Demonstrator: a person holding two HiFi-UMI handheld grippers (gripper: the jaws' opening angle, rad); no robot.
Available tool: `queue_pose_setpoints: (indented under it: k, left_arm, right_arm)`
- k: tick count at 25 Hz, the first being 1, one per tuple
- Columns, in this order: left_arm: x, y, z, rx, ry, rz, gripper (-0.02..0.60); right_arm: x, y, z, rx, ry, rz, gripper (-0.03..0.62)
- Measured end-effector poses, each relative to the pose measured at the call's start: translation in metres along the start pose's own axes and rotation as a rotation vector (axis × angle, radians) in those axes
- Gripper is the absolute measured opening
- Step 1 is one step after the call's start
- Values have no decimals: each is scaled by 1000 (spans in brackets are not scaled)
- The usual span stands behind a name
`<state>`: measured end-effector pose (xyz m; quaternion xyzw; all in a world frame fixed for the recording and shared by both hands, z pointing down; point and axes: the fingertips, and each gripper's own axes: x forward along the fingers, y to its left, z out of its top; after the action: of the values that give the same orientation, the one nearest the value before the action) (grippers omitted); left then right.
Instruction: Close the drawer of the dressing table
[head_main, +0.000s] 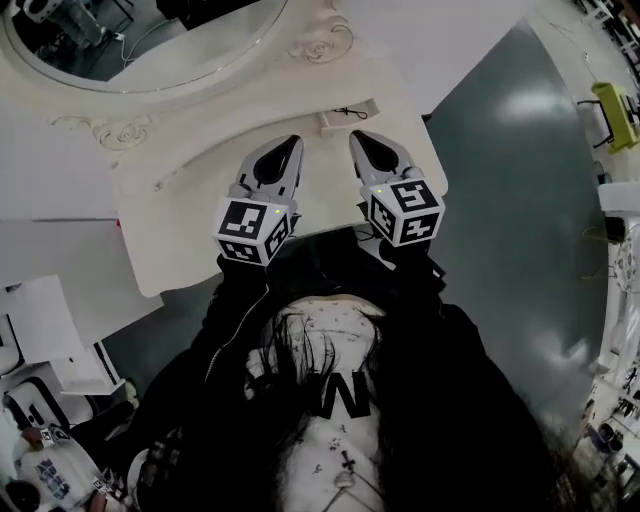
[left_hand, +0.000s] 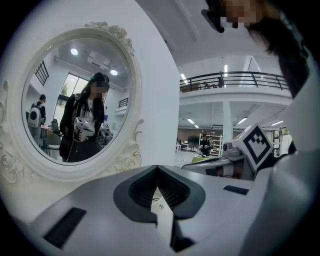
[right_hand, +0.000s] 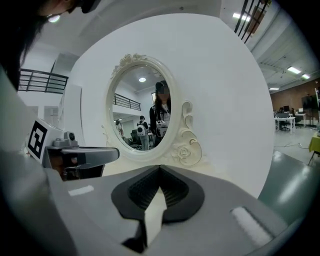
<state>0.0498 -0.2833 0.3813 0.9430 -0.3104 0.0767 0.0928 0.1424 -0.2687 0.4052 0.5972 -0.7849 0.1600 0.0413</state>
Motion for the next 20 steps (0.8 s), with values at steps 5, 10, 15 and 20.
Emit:
queue_pose_setpoints:
  k: [5, 10, 15, 20]
  left_arm:
    - [8, 3, -6, -20, 18, 107, -5]
    - [10, 8, -10, -30, 20, 170, -5]
    - [11, 9, -14, -38, 17, 214, -5]
    - [12, 8, -18, -49, 13, 248, -5]
  right_arm:
    - [14, -25, -5, -10, 38, 62, 9]
    - [29, -41, -13, -18, 66, 89, 9]
    - [38, -47, -22, -27, 91, 119, 9]
    - [42, -55, -39, -37, 131, 142, 9]
